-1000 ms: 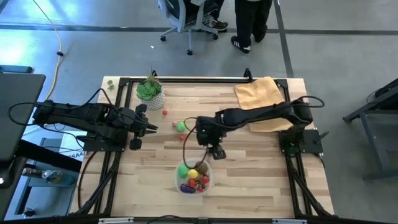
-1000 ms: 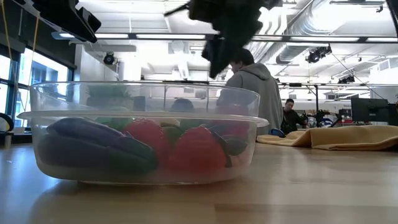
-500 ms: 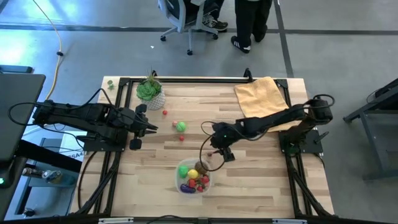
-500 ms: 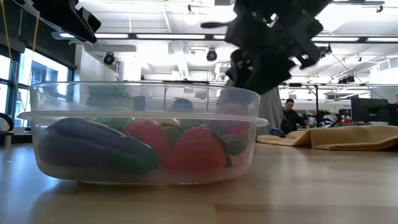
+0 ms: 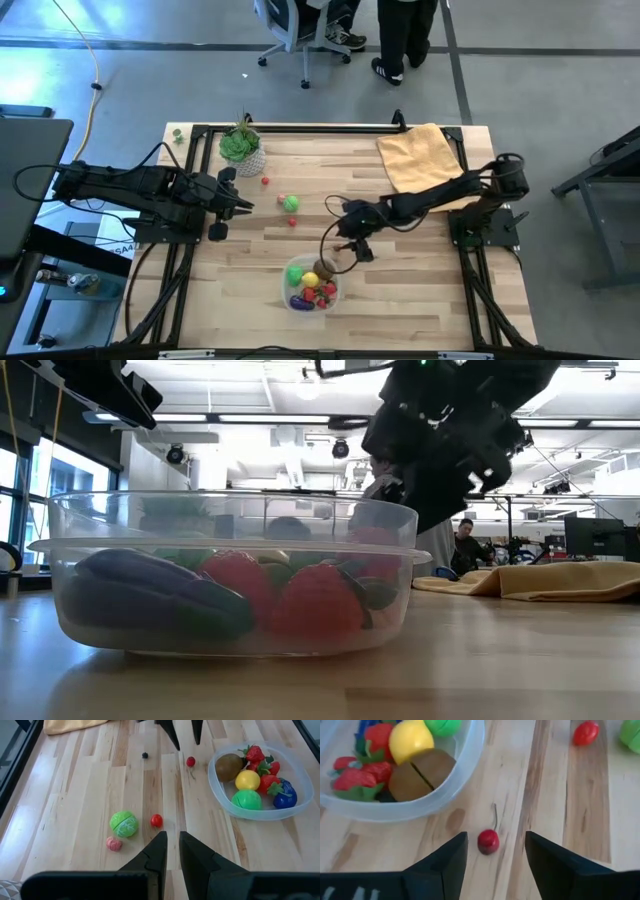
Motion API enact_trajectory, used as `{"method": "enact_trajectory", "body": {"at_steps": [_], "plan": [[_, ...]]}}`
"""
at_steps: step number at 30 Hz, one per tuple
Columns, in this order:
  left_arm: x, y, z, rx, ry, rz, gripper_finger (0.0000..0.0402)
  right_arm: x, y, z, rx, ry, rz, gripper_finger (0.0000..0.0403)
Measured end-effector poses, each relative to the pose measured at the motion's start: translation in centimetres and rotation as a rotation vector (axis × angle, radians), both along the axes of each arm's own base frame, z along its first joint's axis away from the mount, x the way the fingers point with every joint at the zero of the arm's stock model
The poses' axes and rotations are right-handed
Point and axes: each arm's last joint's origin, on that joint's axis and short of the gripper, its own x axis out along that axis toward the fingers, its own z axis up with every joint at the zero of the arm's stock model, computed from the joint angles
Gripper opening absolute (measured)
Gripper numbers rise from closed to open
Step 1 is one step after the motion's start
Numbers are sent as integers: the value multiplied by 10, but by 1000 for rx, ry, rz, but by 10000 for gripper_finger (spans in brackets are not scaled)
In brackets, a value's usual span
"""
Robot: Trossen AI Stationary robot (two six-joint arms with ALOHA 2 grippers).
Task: Pick and placing Produce into tupperware
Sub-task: Put the red cherry into the transparent bin
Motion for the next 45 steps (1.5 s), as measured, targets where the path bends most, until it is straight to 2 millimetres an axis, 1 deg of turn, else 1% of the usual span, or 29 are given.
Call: {"method": "enact_trajectory", "body": {"at_steps": [5,8,12,16,22,34,40,45], "plan": [[0,0,0,0,1,0,40,4,0,-11,6,14,-9,226],[0,0,0,0,0,0,40,6,1,-15,6,15,-8,245],[0,0,0,0,0,0,40,6,7,-21,2,34,10,258],[0,0,0,0,0,0,40,6,15,-28,-26,46,20,259],[0,0,0,0,0,0,40,6,19,-28,-139,20,-12,259],[0,0,0,1,0,0,40,9,21,-40,-115,43,-16,259],[0,0,0,0,0,0,40,10,21,-41,-113,34,-17,259],[0,0,0,0,0,0,40,10,22,-40,-104,29,-12,243]]}}
